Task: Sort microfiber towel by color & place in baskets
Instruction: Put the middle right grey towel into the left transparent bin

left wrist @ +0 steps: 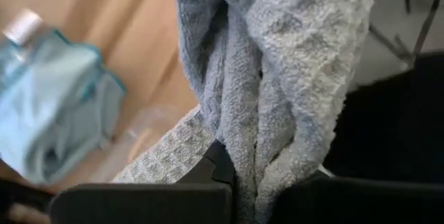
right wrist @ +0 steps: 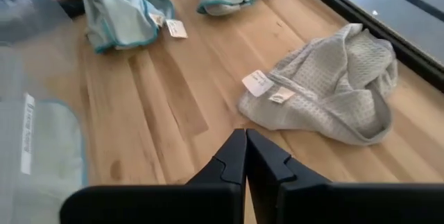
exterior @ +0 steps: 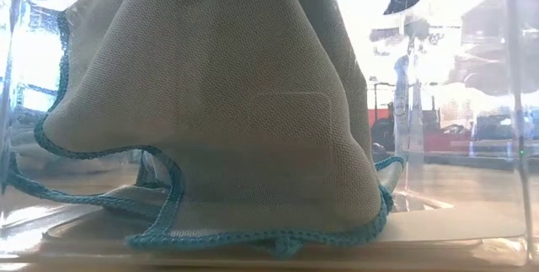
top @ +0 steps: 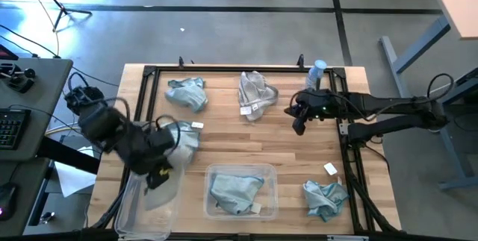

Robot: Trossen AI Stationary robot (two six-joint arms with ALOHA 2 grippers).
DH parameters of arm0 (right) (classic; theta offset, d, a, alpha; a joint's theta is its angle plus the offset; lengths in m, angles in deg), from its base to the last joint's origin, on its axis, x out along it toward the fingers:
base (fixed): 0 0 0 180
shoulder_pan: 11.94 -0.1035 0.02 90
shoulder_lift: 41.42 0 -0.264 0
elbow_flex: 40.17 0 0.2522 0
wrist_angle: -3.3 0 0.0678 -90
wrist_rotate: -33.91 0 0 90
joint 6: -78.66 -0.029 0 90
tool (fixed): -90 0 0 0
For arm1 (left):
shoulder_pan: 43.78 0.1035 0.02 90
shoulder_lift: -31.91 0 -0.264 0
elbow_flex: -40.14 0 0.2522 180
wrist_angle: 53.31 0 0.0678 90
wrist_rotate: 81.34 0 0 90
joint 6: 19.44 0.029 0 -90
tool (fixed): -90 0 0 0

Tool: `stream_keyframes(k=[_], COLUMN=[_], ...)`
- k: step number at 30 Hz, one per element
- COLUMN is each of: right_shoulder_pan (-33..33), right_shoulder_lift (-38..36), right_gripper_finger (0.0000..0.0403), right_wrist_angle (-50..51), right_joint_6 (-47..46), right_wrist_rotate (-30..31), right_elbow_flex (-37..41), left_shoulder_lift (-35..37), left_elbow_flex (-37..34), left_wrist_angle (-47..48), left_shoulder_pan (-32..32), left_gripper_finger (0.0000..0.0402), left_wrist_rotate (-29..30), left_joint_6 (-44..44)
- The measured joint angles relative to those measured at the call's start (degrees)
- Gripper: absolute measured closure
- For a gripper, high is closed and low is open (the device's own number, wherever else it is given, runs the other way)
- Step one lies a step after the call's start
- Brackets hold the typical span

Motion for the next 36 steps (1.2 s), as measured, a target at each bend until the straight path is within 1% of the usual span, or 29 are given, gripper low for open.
stream_keyframes(k=[4, 10, 12, 15, 19, 26, 29, 32, 36], right_shoulder_pan=[0.0, 0.0, 0.0, 0.0, 0.0, 0.0, 0.0, 0.0, 0.0], right_shoulder_lift=[-2.3, -3.4, -3.4, -3.4, -3.4, -3.4, -3.4, -3.4, -3.4], right_gripper_finger=[0.04, 0.0402, 0.0402, 0.0402, 0.0402, 0.0403, 0.0403, 0.0403, 0.0403], right_wrist_angle=[-1.5, -1.9, -2.2, -3.0, -4.2, -4.2, -4.3, -4.2, -4.2], right_joint_6=[-0.8, -0.5, -0.3, 0.9, 1.2, 0.7, 0.5, -0.5, -0.9], right_wrist_rotate=[-0.1, -0.2, -0.7, -2.2, -2.7, -3.2, -3.2, -3.2, -2.2], right_elbow_flex=[2.7, 3.0, 3.0, 3.0, 3.0, 3.0, 3.0, 3.0, 3.0], left_shoulder_lift=[-3.0, -9.3, -10.9, -11.1, -9.2, -3.4, -1.8, -1.7, -1.7], left_elbow_flex=[0.0, -0.1, -0.7, -4.9, -12.5, -27.6, -33.0, -36.2, -37.4], left_wrist_angle=[0.0, -0.1, -0.3, -0.1, -1.5, -15.2, -18.3, -17.9, -17.7], left_shoulder_pan=[-5.5, -11.2, -12.4, -14.0, -16.5, -20.3, -21.0, -21.4, -21.4], left_gripper_finger=[0.0392, 0.0392, 0.0392, 0.0392, 0.0392, 0.0392, 0.0391, 0.0365, 0.0318], left_wrist_rotate=[-0.5, -0.2, 0.4, 0.3, 0.6, 0.5, 0.7, 0.5, -0.1], left_joint_6=[-2.3, 4.8, 5.6, 2.2, -3.9, -6.4, -9.5, -14.2, -14.0])
